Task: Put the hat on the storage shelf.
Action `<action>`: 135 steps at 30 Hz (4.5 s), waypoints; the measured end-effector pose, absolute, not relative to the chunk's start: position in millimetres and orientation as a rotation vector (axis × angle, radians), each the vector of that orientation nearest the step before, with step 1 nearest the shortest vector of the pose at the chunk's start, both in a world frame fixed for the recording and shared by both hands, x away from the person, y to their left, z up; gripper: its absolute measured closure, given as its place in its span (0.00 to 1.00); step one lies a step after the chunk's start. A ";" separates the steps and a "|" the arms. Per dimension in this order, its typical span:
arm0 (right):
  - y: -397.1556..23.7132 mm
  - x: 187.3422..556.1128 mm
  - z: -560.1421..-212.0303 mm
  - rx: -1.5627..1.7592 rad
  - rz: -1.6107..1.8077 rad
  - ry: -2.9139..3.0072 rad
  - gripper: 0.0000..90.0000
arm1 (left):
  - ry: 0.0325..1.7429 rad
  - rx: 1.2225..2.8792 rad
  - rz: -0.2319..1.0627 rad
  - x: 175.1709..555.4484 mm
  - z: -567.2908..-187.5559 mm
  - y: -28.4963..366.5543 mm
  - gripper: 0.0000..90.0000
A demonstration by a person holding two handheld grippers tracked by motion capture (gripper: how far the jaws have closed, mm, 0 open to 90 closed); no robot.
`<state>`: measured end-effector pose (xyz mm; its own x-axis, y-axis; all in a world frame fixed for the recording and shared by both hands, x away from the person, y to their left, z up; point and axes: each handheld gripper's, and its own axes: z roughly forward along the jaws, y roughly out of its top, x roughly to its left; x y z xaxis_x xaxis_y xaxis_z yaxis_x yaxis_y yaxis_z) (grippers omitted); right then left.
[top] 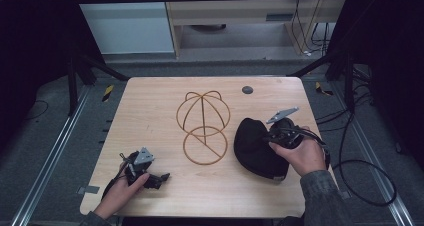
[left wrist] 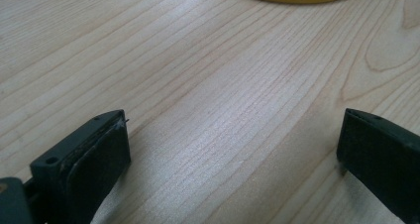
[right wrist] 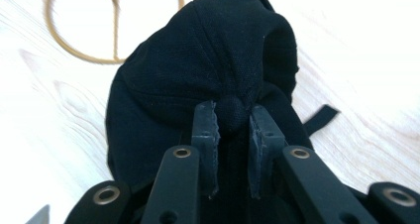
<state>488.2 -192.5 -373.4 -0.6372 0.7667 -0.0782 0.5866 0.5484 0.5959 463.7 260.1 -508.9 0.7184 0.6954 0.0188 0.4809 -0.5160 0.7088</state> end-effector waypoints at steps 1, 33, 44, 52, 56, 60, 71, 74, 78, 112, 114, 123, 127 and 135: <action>-192.9 485.3 -370.8 1.110 0.794 2.448 0.86 | 0.887 2.220 0.394 463.7 -508.8 260.2 0.00; -214.5 444.5 -310.7 1.074 1.055 2.261 0.86 | 0.888 2.220 0.395 463.3 -508.8 260.3 0.00; -216.8 440.8 -280.5 1.058 1.079 2.226 0.86 | 0.888 2.220 0.395 463.3 -508.8 260.3 0.00; -214.4 441.6 -258.0 1.037 1.088 2.211 0.86 | 0.888 2.216 0.397 463.3 -509.0 260.1 0.00; -212.3 440.9 -247.9 1.018 1.090 2.211 0.86 | 0.888 2.216 0.397 463.4 -509.0 260.1 0.00; -208.1 442.1 -237.2 1.003 1.088 2.221 0.86 | 0.888 2.216 0.396 463.3 -509.0 260.1 0.00; -187.8 448.3 -210.1 0.947 1.076 2.246 0.86 | 0.889 2.219 0.395 463.4 -508.7 260.2 0.00; -181.3 449.8 -201.6 0.930 1.089 2.254 0.86 | 0.889 2.219 0.395 463.4 -508.7 260.2 0.00; -170.1 451.9 -193.7 0.908 1.141 2.282 0.86 | 0.890 2.217 0.395 463.3 -508.8 260.1 0.00; -68.5 509.6 -168.0 0.774 1.085 2.409 0.85 | 0.890 2.216 0.397 463.4 -508.9 260.0 0.00; -67.1 510.9 -169.1 0.774 1.084 2.413 0.85 | 0.889 2.218 0.397 463.4 -508.8 260.1 0.00; -59.5 514.2 -176.9 0.772 1.081 2.440 0.85 | 0.889 2.218 0.397 463.4 -508.8 260.1 0.00; -57.1 516.2 -179.7 0.777 1.078 2.452 0.85 | 0.889 2.218 0.397 463.4 -508.8 260.1 0.00; -52.4 518.9 -186.6 0.779 1.078 2.468 0.84 | 0.889 2.218 0.397 463.4 -508.8 260.1 0.00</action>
